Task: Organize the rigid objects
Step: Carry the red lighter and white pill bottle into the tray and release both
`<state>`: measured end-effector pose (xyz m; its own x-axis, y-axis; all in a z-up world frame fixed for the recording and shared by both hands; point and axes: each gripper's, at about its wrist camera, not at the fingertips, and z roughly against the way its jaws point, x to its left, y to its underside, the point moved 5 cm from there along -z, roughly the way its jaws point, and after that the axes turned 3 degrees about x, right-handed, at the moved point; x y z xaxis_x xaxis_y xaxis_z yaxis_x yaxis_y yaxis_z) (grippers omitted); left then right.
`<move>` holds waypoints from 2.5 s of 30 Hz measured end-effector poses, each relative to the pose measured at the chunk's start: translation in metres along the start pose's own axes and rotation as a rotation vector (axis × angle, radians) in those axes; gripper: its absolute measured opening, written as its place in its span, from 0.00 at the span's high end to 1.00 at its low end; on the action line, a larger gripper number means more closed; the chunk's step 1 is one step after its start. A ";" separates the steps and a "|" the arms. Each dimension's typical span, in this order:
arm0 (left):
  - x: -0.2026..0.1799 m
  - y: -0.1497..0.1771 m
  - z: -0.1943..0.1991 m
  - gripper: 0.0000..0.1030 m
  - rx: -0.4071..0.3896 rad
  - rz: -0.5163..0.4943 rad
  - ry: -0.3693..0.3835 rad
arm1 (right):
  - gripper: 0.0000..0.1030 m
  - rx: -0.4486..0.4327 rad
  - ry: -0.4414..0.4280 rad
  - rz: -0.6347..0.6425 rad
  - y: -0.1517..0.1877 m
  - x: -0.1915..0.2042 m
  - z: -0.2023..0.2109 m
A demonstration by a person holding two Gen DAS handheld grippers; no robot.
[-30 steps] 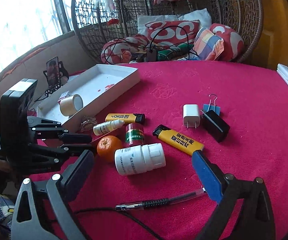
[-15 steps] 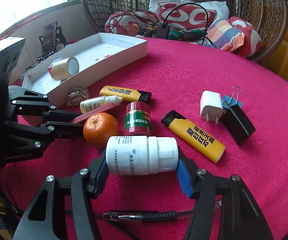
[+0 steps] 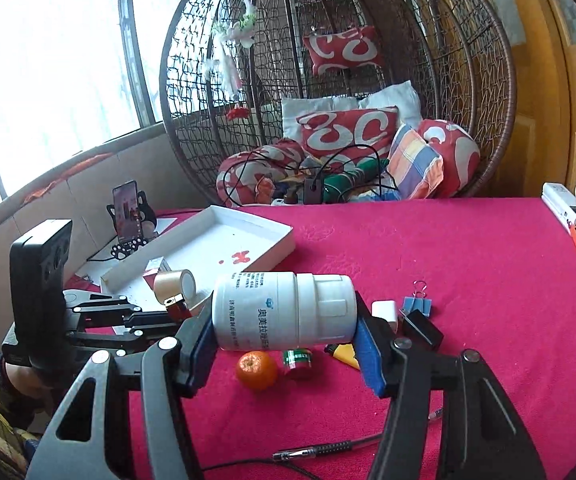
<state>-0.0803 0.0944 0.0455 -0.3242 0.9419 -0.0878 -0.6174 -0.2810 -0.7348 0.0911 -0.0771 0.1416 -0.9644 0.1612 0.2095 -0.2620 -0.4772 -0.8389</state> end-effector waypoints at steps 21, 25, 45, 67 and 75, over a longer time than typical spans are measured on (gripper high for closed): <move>0.057 -0.007 0.056 0.89 -0.162 0.176 -0.014 | 0.42 -0.042 -0.096 0.003 -0.033 0.039 -0.009; 0.065 -0.006 0.062 0.89 -0.183 0.198 -0.030 | 0.42 -0.036 -0.118 0.025 -0.040 0.051 -0.017; 0.195 -0.023 0.046 0.89 -0.219 0.452 -0.207 | 0.42 0.167 -0.198 -0.109 -0.053 0.089 -0.145; 0.228 0.007 0.041 0.58 -0.199 0.626 -0.297 | 0.15 0.184 -0.129 -0.177 -0.035 0.095 -0.200; 0.206 0.007 0.056 0.00 -0.246 0.564 -0.359 | 0.00 0.015 -0.150 -0.213 -0.046 0.085 -0.147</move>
<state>-0.1910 0.2765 0.0599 -0.7886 0.5348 -0.3035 -0.1199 -0.6178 -0.7772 0.0264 0.0853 0.1247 -0.8816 0.1301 0.4536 -0.4590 -0.4593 -0.7605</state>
